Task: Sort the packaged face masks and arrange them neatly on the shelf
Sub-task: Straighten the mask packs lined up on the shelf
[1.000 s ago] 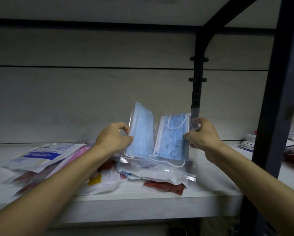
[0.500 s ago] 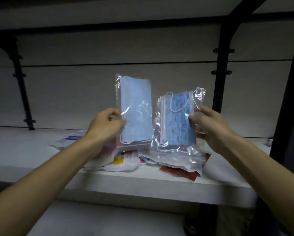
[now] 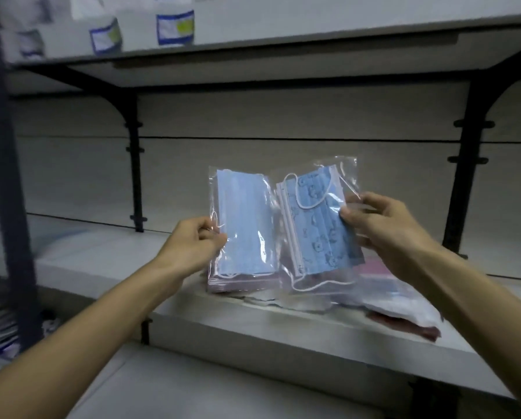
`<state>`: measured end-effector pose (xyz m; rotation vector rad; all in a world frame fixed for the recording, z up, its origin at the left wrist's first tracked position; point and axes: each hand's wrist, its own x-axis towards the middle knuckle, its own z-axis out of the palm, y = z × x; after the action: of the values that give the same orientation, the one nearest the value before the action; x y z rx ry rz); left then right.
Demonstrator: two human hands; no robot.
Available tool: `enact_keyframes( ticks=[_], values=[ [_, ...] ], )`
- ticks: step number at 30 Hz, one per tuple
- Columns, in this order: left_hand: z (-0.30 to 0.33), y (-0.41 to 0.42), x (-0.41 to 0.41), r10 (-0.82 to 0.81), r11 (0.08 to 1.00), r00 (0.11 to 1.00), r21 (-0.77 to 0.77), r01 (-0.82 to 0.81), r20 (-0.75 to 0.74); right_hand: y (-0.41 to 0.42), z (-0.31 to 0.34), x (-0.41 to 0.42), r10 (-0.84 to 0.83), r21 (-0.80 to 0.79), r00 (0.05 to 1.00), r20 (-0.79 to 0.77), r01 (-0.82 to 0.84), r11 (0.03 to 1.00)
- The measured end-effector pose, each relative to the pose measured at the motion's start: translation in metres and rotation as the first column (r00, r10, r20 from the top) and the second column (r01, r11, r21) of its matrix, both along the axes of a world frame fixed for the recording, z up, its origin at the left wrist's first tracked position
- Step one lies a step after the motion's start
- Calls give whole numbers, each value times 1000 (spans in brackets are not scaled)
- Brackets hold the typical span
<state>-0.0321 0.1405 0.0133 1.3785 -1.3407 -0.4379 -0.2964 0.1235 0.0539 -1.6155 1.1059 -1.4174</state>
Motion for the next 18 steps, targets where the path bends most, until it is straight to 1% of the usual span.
enact_keyframes(
  ticks=[3,7,10,14,18],
  values=[
    [-5,20,44,49,998,996,-37,-47,77,6,-9,47,-26,32,998,-57,28,999],
    [-15,48,104,81,997,988,-31,-77,135,15,-20,113,5,104,1000,-24,-2,995],
    [-24,68,150,96,995,992,-5,-96,87,25,-25,161,27,115,1000,-6,-27,993],
    [-35,98,206,131,990,991,48,-131,-16,43,-31,216,78,195,996,-31,-71,978],
    [-50,129,260,172,981,984,95,-167,-49,53,-40,268,118,225,992,-34,-108,968]
  ],
)
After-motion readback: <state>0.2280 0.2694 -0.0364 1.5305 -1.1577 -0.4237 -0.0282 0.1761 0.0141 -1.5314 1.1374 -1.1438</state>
